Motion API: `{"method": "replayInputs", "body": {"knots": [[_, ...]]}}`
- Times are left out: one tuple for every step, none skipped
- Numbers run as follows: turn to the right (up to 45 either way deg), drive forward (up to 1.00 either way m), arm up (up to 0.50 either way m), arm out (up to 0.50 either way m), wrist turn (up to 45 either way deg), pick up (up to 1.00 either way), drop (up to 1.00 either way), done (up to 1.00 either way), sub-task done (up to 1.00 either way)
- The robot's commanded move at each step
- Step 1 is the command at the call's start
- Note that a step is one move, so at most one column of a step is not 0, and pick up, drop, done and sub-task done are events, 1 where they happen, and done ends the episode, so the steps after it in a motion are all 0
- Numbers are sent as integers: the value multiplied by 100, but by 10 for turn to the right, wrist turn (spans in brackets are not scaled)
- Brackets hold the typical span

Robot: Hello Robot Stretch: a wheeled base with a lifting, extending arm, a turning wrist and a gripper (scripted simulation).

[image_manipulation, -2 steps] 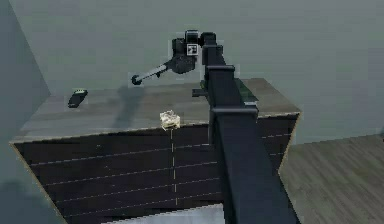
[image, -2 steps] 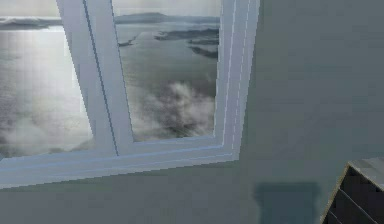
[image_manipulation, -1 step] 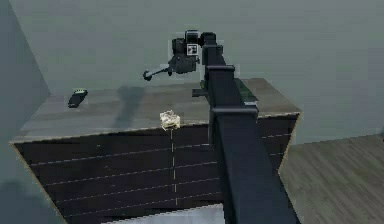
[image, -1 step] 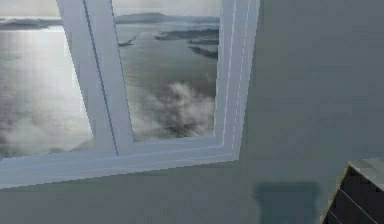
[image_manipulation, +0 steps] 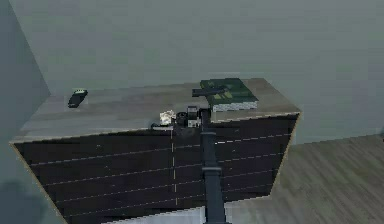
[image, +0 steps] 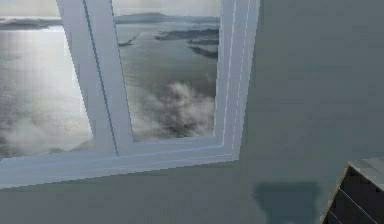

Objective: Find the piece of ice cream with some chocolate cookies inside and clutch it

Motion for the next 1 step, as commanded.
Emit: {"method": "replayInputs", "body": {"knots": [[0, 0, 0, 0, 0, 100, 0, 0, 0]]}}
